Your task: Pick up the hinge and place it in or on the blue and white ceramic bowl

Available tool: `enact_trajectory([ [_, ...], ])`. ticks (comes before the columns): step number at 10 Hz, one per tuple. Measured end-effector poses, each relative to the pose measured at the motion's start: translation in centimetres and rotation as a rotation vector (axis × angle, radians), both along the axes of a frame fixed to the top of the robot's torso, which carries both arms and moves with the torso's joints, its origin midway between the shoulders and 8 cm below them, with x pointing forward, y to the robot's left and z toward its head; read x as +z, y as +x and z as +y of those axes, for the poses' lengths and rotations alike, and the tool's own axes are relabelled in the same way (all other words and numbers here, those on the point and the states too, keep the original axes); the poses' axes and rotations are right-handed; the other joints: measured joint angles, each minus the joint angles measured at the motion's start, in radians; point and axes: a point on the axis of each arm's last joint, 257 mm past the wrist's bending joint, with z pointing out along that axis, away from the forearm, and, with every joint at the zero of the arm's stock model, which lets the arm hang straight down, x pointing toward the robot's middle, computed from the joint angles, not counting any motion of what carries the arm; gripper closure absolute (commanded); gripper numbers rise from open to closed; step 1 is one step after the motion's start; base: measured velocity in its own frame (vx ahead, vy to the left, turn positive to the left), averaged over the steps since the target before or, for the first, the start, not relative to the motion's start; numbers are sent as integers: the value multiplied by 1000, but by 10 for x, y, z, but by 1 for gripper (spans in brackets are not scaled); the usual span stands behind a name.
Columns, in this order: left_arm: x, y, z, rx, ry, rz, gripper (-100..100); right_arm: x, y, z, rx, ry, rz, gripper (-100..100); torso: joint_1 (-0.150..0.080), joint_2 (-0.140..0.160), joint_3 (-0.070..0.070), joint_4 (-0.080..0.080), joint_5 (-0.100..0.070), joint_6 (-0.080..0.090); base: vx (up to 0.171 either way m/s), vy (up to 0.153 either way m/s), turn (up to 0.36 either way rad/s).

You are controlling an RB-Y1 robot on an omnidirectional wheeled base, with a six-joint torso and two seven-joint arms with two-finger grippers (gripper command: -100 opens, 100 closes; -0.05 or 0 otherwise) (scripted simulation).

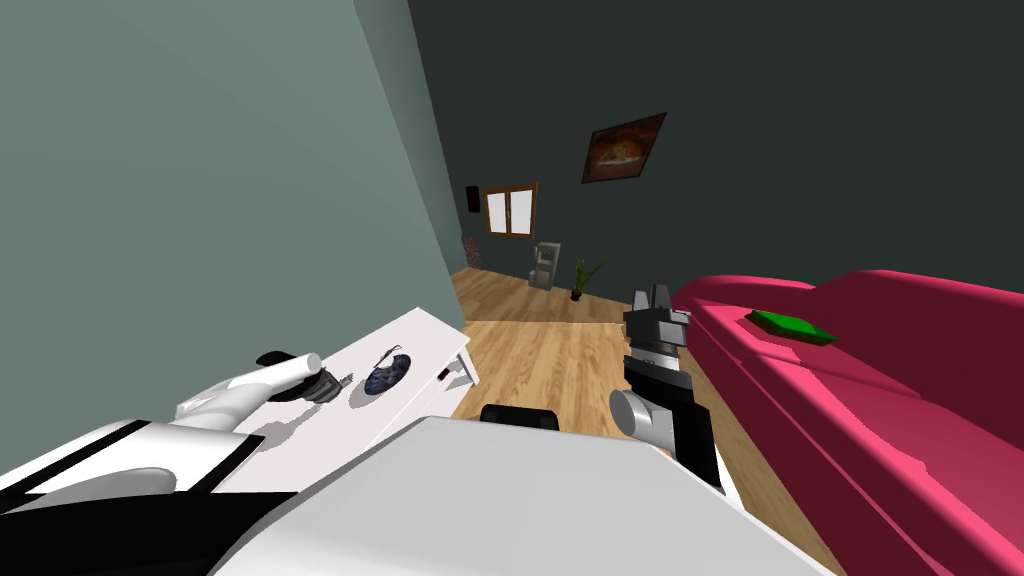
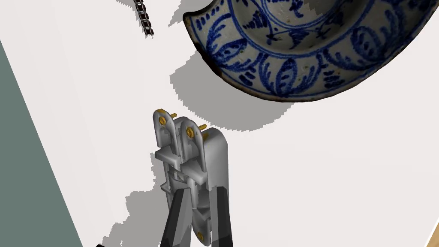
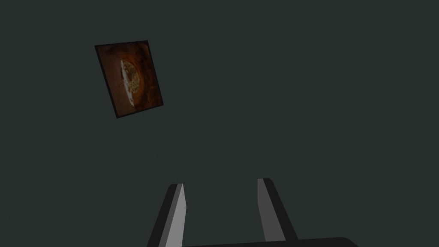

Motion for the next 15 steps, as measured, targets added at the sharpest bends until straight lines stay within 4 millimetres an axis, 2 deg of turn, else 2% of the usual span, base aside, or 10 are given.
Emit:
enact_trajectory([
  [5, 2, 9, -19, -4, -76, 7, 100, 0, 0, 0, 0, 0, 0, 0, 1, 1, 1, 0, 0, 0, 26, -23, -49],
  [8, 3, 20, -36, -17, -119, 9, 100, 0, 0, 0, 0, 0, 0, 0, 2, 2, 1, 0, 0, 0, 11, -8, -51],
  [9, 3, 21, -36, -19, -120, 9, -100, 0, 0, 0, 0, 0, 0, 0, 2, 3, 1, 0, 0, -1, 0, 0, 0],
  [13, 3, 21, -36, -19, -120, 8, -100, 0, 0, 0, 0, 0, 0, 0, 3, 4, 2, 0, 0, -1, 0, 0, 0],
  [14, 3, 21, -36, -19, -120, 8, 0, 0, 0, 0, 0, 0, 0, 0, 3, 4, 2, 0, 0, -1, 0, 0, 0],
  [15, 3, 21, -36, -19, -120, 8, -100, 0, 0, 0, 0, 0, 0, 0, 3, 4, 2, 0, 0, -1, 8, -2, 189],
])
